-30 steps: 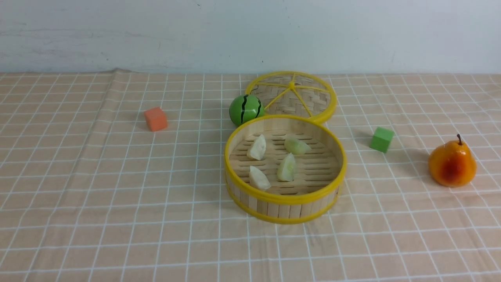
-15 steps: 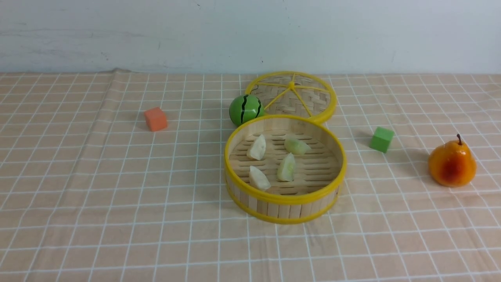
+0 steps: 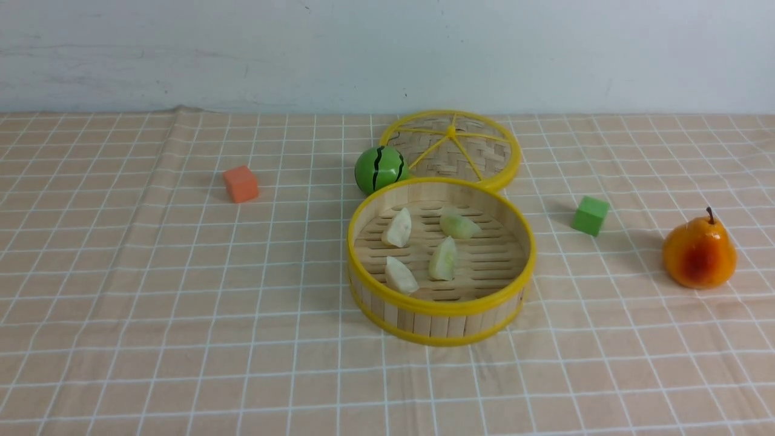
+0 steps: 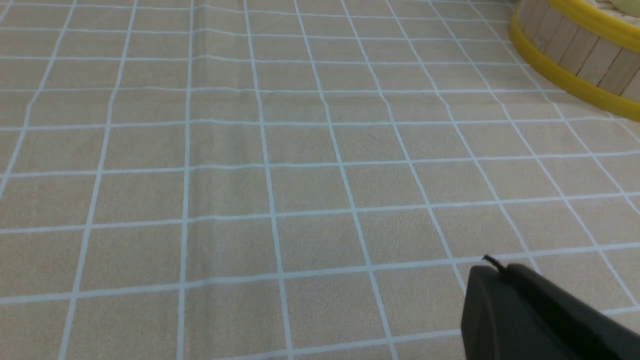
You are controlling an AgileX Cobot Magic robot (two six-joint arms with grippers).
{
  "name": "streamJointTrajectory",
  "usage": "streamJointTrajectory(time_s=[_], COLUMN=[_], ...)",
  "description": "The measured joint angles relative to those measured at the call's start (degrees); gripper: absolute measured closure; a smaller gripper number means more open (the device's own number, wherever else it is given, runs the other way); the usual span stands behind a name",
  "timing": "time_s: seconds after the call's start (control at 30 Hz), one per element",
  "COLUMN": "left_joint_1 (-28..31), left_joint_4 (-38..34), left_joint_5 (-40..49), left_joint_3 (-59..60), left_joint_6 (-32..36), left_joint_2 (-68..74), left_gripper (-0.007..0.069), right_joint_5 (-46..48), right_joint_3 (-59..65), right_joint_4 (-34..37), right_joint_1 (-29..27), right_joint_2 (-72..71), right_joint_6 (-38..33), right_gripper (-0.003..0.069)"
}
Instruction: Put the dumplings into the steamer on the table with the brown tablecloth.
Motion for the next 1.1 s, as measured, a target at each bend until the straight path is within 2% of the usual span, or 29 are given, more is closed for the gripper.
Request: streamJointTrajectory(time_s=[1.1], left_joint_1=[0.0], left_joint_4=[0.0], left_joint_5=[0.0], left_joint_3=[0.0], left_joint_6=[0.0], left_joint_2=[0.0], left_gripper=[0.0624], right_joint_5=[0.0], right_joint_3=[0.0], right_joint_4=[0.0], right_joint_1=[0.0], right_joint_2=[0.0], right_joint_6=[0.0], right_gripper=[0.0505])
